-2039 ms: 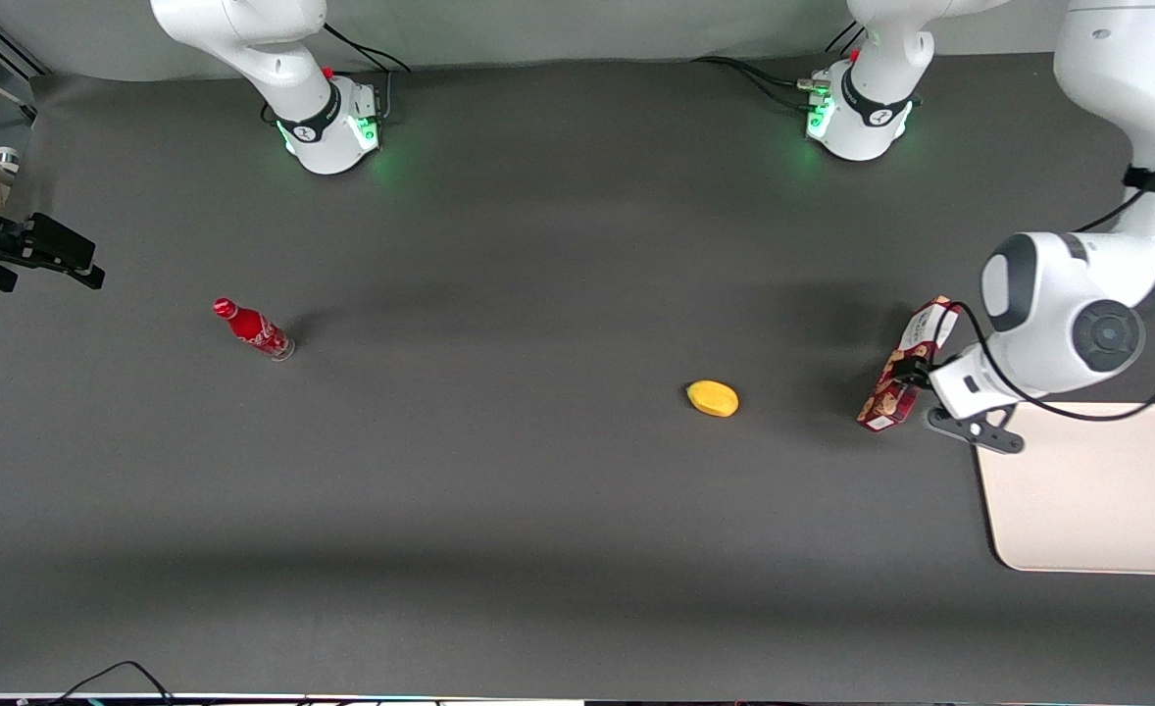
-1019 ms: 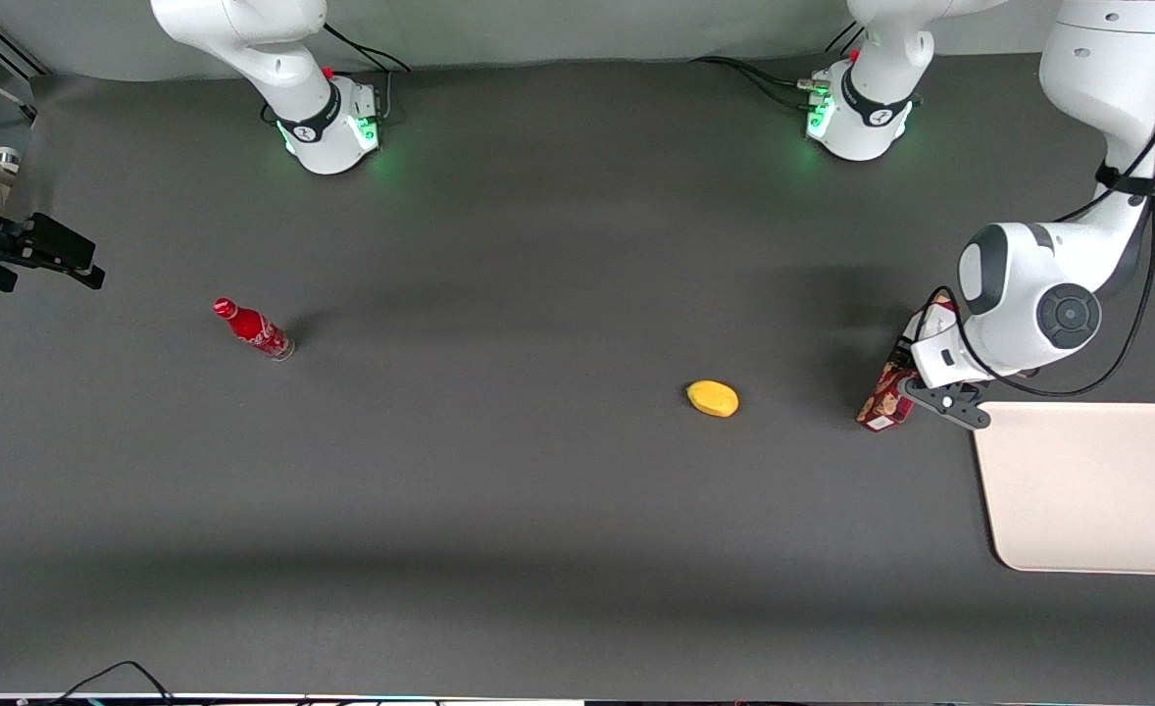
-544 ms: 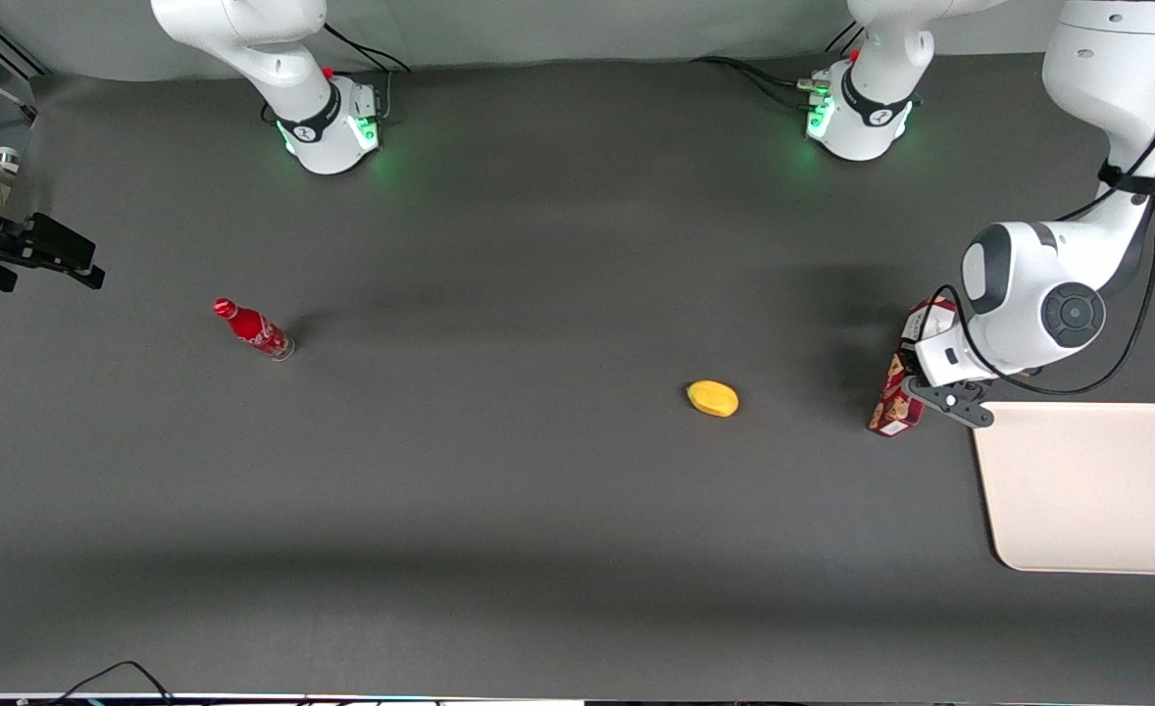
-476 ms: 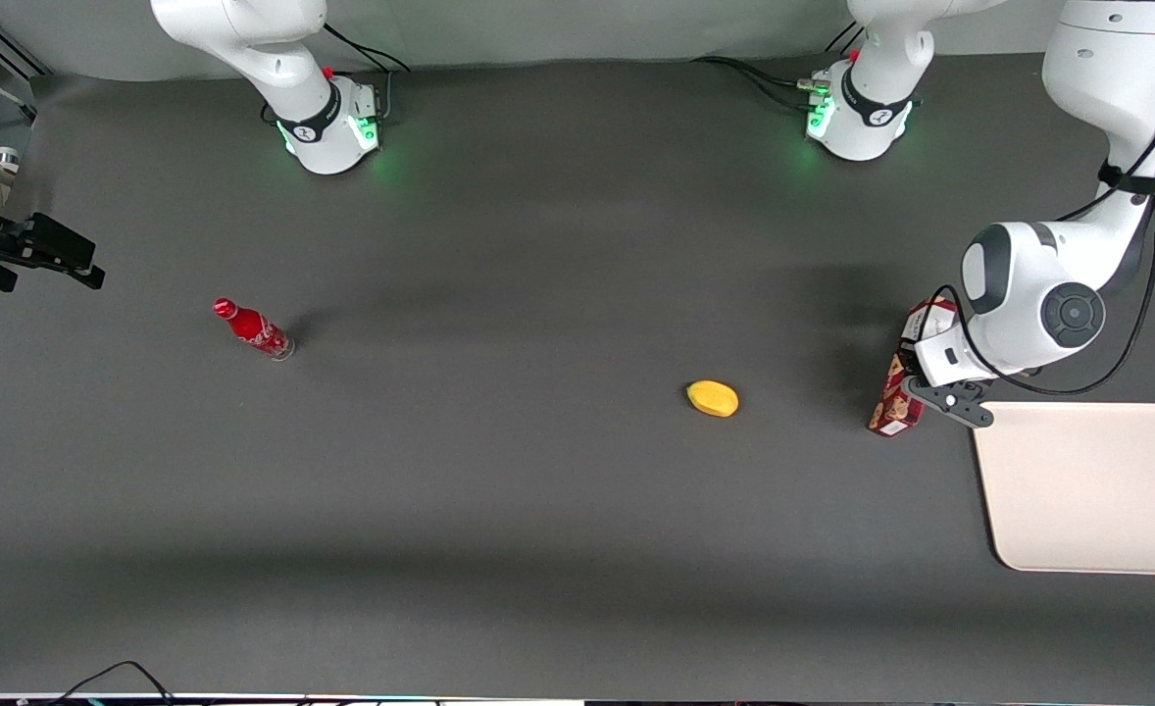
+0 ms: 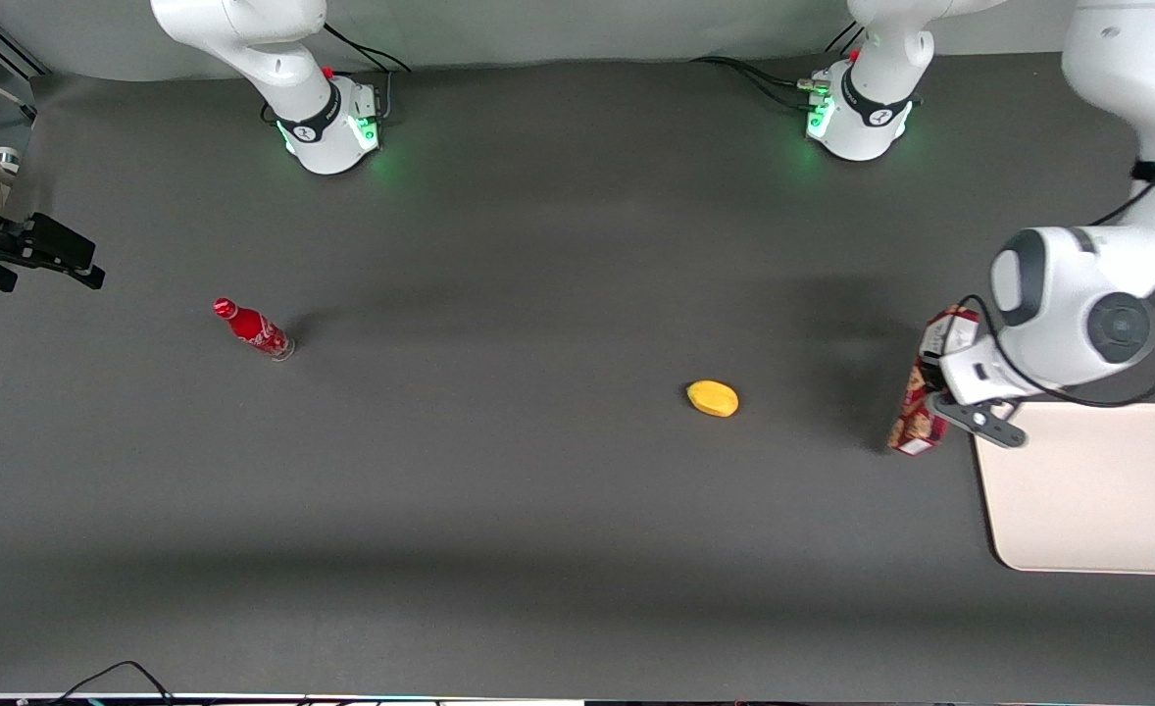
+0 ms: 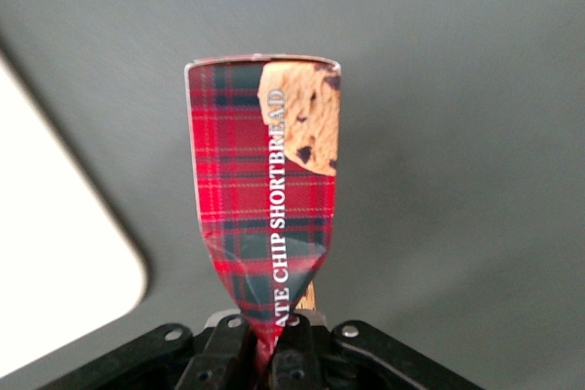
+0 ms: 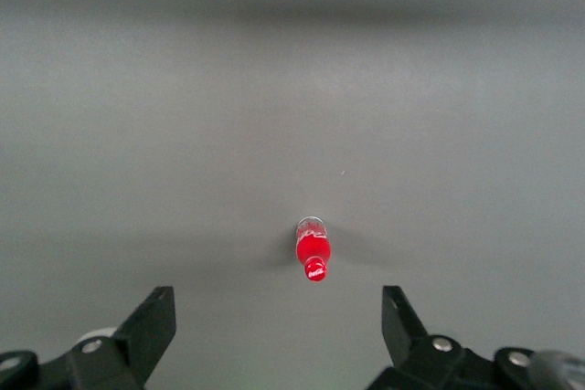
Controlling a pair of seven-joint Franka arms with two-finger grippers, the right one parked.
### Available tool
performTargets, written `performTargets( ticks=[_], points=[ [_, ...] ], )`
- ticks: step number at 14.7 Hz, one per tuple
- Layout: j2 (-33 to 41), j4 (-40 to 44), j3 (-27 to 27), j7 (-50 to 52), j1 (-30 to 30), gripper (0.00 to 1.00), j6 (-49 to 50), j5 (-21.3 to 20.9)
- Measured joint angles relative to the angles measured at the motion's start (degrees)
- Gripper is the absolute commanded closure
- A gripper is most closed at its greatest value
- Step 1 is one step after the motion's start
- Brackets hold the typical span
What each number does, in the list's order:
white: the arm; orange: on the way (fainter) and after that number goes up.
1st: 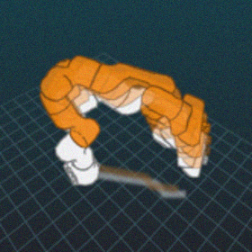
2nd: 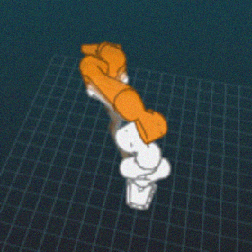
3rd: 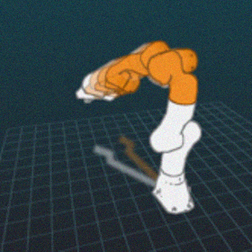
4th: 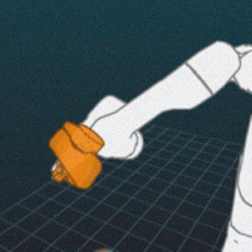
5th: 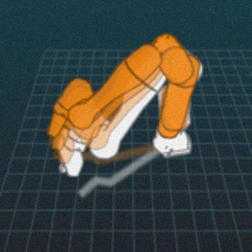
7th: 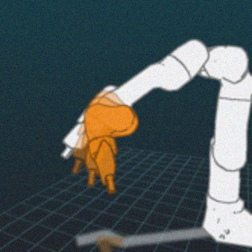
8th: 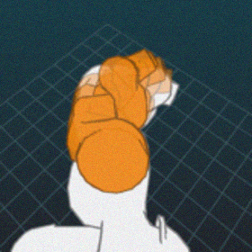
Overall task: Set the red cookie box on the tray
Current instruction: 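Lift the box with the left gripper and carry it over the white tray, then lower the box onto the tray and open the left gripper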
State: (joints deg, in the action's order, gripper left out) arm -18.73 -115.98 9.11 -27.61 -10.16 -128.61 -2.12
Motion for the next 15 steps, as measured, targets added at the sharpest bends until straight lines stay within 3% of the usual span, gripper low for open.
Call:
performTargets(
  ticks=[5,10,13,15],
  points=[
    [1.4,17.6,-1.2,-1.4,-0.2,1.0,14.1,-4.7],
    [-6.9,32.4,-10.7,-16.7,-0.8,1.0,16.7,-4.4],
    [-16.3,39.8,-18.1,-20.0,-1.2,1.0,13.8,2.1],
    [-22.1,42.9,-20.8,-20.3,-2.7,1.0,6.4,7.1]
  ],
)
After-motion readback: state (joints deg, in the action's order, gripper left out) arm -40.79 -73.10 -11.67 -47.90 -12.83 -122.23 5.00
